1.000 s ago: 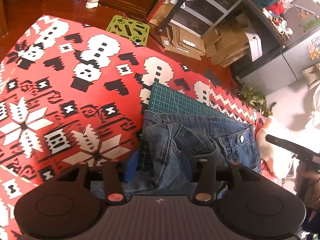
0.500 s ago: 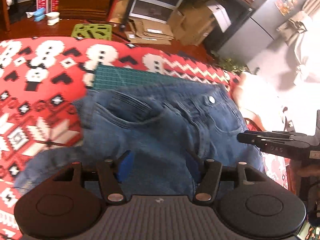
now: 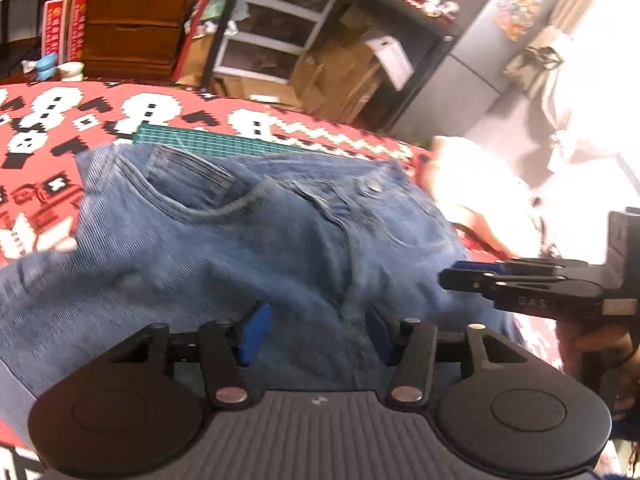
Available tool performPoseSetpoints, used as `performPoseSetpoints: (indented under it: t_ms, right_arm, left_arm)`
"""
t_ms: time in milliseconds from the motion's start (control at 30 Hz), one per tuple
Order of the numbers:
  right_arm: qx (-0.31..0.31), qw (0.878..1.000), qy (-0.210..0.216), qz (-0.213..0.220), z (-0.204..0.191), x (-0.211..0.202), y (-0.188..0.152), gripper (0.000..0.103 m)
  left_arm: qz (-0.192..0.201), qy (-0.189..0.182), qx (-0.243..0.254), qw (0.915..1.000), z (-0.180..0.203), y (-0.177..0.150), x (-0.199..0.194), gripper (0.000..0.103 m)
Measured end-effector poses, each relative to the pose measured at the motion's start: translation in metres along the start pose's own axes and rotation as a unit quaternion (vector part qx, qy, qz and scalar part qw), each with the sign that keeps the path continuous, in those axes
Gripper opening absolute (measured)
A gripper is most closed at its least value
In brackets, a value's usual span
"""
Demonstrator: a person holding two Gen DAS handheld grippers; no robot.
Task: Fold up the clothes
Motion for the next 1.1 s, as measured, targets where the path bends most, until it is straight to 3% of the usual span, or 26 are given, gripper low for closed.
performPoseSetpoints:
  t_ms: [233,533,667,800,867,1033,1100]
  right_arm:
    - [0.009,0.999,0.019,0.041,0.008,-0.039,-0.029,0.03]
    - [0.057,0.996,0.01,0.067,0.034,-0.102,-0.075,0.03]
    - [0.069,0.995,0.001,0.071,0.043,-0.125,-0.097,0.031]
    - [0.06,0.995,-0.019,0.072,0.05,-0.134,-0.117,0.034]
    - [0.053,0.996,-0.033,0.07,0.054,-0.133,-0.126,0.034]
    - [0.037,0.995,-0.068,0.064,0.064,-0.132,-0.148,0.033]
    - [0.03,0.995,-0.082,0.057,0.071,-0.126,-0.155,0.033]
  left_arm:
    - [0.003,-0.014,0.076,0.997,0.054,-0.04,-0.018,0.047]
    - [-0.039,-0.022,0.134,0.99,0.108,-0.098,-0.029,0.047]
    - [-0.056,0.002,0.166,0.9846,0.121,-0.122,-0.032,0.047]
    - [-0.08,0.049,0.224,0.9702,0.125,-0.146,-0.032,0.047]
    - [-0.085,0.06,0.23,0.9675,0.124,-0.151,-0.031,0.046]
    - [-0.1,0.076,0.227,0.9658,0.111,-0.158,-0.028,0.029]
    - [-0.105,0.084,0.219,0.9664,0.102,-0.159,-0.027,0.026]
Point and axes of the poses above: each gripper's, at about its wrist camera, not at the fingertips, and x roughly the way its jaws point, z to its right, y to its top, the point moved 7 cm from there along x, roughly the way its jaws point, and after that the axes turned 12 degrees about -y, right-handed, at the moved point
